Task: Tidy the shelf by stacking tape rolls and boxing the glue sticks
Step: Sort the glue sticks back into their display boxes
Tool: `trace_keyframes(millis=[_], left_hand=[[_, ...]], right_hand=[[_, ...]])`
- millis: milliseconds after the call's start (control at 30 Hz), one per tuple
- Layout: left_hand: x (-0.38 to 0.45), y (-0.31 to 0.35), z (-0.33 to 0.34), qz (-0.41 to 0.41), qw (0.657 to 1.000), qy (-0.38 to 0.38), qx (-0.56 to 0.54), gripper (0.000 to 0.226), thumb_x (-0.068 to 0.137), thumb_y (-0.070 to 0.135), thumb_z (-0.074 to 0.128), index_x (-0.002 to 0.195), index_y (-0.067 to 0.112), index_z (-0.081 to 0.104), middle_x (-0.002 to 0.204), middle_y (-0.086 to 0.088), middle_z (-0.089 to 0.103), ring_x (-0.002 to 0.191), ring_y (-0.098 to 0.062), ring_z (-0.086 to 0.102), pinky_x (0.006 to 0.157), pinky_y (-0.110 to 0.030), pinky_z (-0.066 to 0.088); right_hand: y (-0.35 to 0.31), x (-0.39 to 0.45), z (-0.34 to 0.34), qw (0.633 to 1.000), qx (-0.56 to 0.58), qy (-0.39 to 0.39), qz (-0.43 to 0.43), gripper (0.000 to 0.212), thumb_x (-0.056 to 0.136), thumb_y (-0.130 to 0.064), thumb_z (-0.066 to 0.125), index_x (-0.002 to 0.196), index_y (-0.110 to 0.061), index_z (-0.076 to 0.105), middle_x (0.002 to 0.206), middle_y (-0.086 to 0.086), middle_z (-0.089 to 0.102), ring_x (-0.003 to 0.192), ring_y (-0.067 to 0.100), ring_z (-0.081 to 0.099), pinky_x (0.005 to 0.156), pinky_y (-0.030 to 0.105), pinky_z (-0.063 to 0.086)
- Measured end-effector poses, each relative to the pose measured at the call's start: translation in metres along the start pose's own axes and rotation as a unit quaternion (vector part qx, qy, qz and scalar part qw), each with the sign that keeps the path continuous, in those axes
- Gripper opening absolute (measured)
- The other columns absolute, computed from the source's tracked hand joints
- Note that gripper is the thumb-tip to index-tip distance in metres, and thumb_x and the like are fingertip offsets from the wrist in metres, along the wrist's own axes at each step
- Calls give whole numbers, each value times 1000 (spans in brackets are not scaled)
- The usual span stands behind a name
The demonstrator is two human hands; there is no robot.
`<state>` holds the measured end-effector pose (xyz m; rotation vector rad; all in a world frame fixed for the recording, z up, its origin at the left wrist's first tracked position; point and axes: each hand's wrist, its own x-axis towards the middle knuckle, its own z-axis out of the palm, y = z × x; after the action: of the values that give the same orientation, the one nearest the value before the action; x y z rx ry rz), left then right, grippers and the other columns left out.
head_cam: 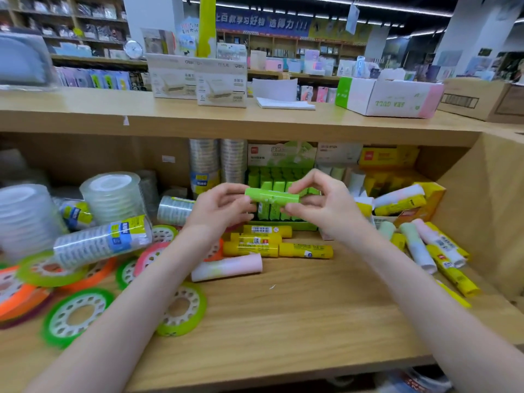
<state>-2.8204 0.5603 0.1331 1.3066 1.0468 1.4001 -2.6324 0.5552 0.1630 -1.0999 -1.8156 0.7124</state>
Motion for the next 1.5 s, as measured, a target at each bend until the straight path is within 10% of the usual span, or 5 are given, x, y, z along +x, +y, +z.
trace_keyframes(millis=[200,533,867,1167,1500], left_hand=[[6,4,-3,140,971,71,178,17,83,3,65,88,18,59,83,2,61,74,-7,58,65,-12,49],[17,3,2,284,855,59,430,17,87,12,63,103,10,62,89,6,50,77,-4,48,74,-5,38],[23,5,2,272,800,63,532,17,90,18,58,105,18,65,77,1,51,76,-19,53,58,-36,49],[17,4,2,236,785,66,570,31,88,10,49,113,21,63,84,6,41,85,-14,36,49,-20,27],[19,33,53,232,837,-11,495,38,92,18,48,129,19,55,116,1,46,112,-16,43,96,-25,30]], right_hand=[[15,7,12,955,-251,-43,-152,17,80,-4,65,95,-10,62,97,2,61,89,8,50,82,16,36],[28,-2,-4,962,-232,-3,-143,14,84,-3,60,96,-10,64,93,-1,59,85,10,56,77,17,43],[35,3,-17,966,-216,19,-143,9,85,-15,55,90,-15,63,94,-2,59,84,-2,52,71,3,36],[42,7,-52,953,-256,69,-146,10,84,-3,59,90,-10,63,93,4,59,87,20,54,75,33,44],[53,1,-100,951,-308,-24,-17,19,87,-10,60,106,-15,61,107,4,61,91,20,57,81,29,47]])
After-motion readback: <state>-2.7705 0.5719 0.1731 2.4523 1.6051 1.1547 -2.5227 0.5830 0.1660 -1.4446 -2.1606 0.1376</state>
